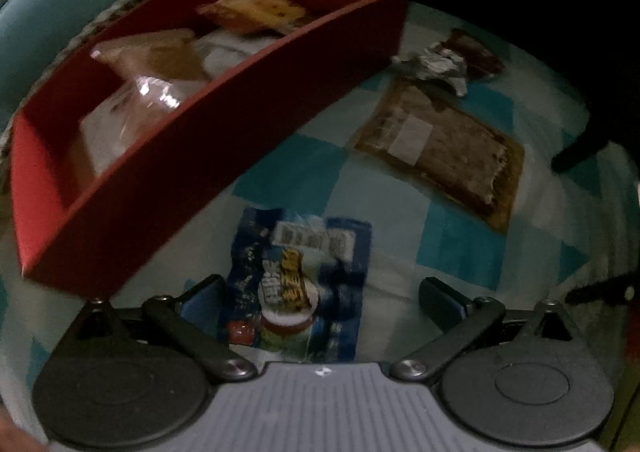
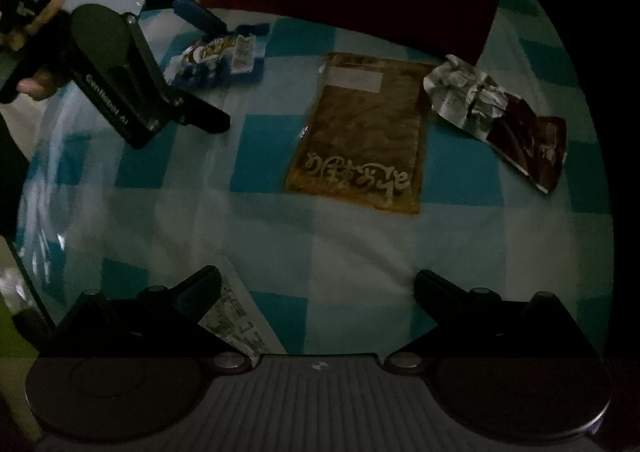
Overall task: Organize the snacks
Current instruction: 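Withdraw both grippers from the box toward the snacks on the cloth, then grasp the blue printed snack pack with the left gripper while the right grasps the white printed packet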
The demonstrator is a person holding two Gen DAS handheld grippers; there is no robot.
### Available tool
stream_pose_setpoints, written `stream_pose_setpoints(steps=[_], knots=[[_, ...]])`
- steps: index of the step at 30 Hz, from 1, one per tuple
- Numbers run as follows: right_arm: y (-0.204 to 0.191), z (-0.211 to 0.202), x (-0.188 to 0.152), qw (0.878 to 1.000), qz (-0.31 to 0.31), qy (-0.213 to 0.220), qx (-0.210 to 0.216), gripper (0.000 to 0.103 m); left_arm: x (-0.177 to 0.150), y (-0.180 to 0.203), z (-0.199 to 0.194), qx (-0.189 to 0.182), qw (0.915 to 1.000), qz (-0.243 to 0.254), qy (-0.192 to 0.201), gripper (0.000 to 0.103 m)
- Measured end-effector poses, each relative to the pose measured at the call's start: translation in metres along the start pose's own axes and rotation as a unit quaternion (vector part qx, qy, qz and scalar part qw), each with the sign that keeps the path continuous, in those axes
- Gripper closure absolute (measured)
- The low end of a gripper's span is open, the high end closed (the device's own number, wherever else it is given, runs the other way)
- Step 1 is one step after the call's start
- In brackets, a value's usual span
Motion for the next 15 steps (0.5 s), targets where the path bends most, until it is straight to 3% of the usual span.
stream_pose_setpoints(steps=[6,10,15], knots=[[0.006,-0.006,-0.002,1.0,0.008,0.002,0.022,0.0,-0.023,0.02,-0.013,0.017,0.9996,-0.018,-0.015,0.01],[0.006,-0.008,-0.007,1.0,0.01,-0.021,0.009,0.0,-0.038,0.029,-0.019,0.031,0.9983,-0.042,-0.027,0.011],[-0.028,-0.011,-0.015,0.997,-0.064,-0.017,0.034,0.0,-0.037,0.021,-0.02,0.029,0.9953,-0.085,-0.035,0.011]])
Point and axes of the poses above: each gripper's, at about its wrist camera, not at the fingertips, and z roughly the way its jaws point, y to its right, x to its top, the point moved 8 cm from there along z, roughly the way its jaws point, and after that the axes turned 7 degrees about x, right-handed, at the moved point
